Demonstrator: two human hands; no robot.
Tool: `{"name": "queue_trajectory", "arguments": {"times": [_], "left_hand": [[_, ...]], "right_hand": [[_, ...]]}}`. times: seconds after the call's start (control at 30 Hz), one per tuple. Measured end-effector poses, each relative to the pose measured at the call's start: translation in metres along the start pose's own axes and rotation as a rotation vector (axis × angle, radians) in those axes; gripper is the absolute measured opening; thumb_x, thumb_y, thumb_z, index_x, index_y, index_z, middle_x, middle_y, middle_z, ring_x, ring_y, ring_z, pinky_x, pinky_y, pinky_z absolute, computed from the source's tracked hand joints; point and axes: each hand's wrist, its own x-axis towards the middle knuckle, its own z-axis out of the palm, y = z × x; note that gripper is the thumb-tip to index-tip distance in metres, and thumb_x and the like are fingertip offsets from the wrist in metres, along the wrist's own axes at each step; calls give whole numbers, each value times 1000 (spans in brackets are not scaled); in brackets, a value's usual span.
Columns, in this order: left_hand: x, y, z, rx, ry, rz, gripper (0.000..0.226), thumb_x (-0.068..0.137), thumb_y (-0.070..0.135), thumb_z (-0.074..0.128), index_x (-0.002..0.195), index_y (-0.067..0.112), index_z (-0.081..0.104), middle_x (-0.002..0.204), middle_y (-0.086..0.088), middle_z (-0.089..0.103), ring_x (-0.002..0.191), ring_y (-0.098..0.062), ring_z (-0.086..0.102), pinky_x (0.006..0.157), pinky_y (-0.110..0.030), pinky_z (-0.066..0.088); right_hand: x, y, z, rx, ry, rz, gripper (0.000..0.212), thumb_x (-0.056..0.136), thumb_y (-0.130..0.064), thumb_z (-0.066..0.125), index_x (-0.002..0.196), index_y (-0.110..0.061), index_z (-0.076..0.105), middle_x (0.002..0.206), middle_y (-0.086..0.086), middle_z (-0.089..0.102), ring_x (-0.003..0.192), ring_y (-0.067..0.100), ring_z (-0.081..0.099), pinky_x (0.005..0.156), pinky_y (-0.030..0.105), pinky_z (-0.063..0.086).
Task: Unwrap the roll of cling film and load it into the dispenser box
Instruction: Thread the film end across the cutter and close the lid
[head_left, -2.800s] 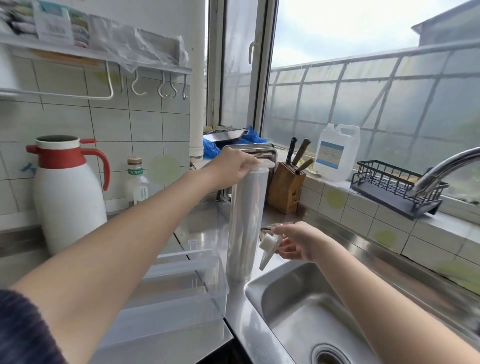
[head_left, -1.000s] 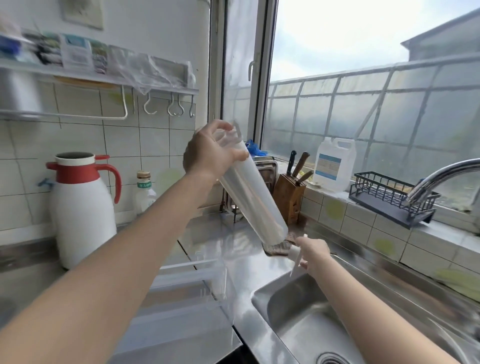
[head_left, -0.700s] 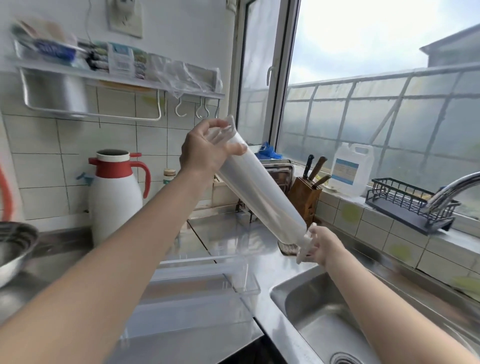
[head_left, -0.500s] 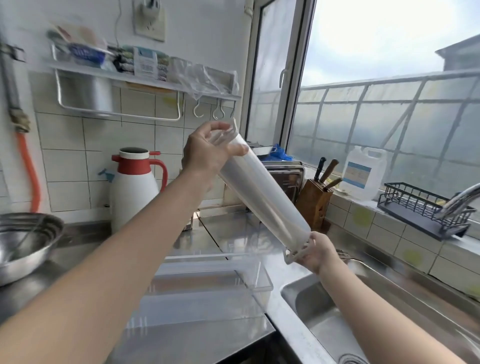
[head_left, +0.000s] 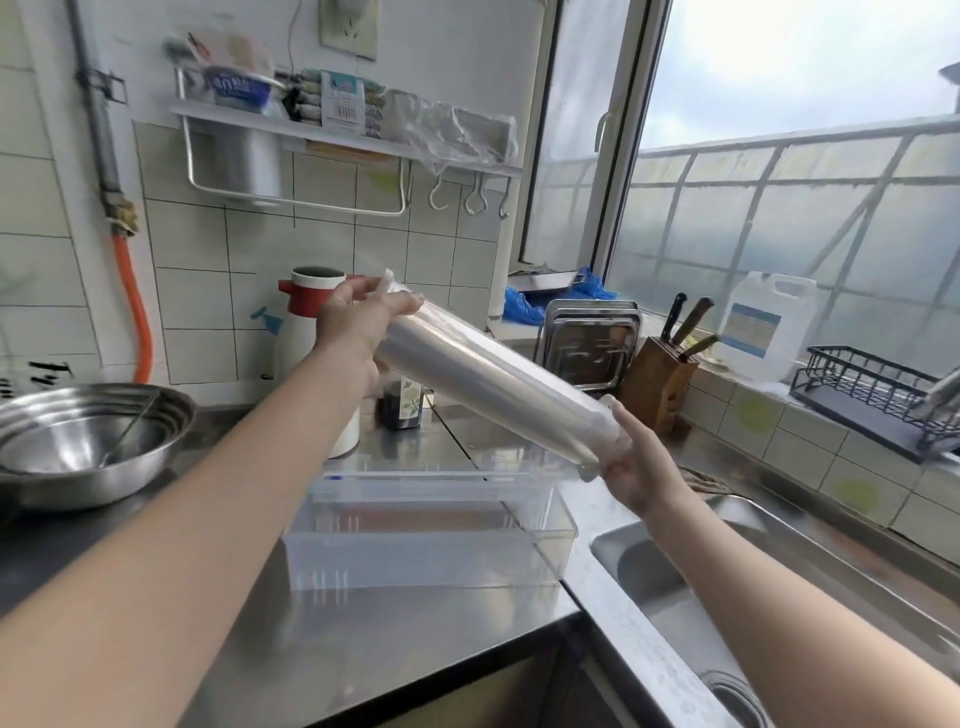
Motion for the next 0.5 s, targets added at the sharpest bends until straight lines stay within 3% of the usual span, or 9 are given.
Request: {"name": "queue_trajectory", "arguments": {"times": [0.1,0.17,0.33,0.4,0.5], "left_hand": [[-1,-13,-18,4,66,-58,40,68,22,80,95,36,54,91,7,53,94,-24,54,77,-43,54],[-3,-25,-27,15,87,-79,40,69,25,79,98,37,54,96,4,55,99,-27,55,76,-43,54],[-8,-45,-49,113,84,-86,45,70,33,76,105,38,47,106,0,56,99,-27,56,67,-37,53],[-9,-52,-59,156,94,-94,43,72,36,73,108,33,49,115,-3,56,100,-28,57,65,-35,51],[-12,-64,-72,218,52,-101,47,80,44,64,122,29,49,123,-3,57,102,-25,57,58,-26,41]], "right_hand": [[1,7,1,-58,2,-34,32,93,-33,53,124,-25,57,104,2,63,84,16,56,74,26,38],[2,15,6,-116,55,-46,41,91,-32,55,131,-24,51,110,3,60,87,17,54,77,28,35],[7,32,8,-221,101,82,9,90,-32,58,96,-25,58,88,6,55,64,18,44,49,28,27],[10,37,7,-258,103,110,19,90,-31,57,109,-30,54,88,8,55,59,19,40,50,28,21],[11,38,9,-326,166,113,34,88,-31,62,117,-15,56,92,13,59,67,24,50,53,28,25]]}}
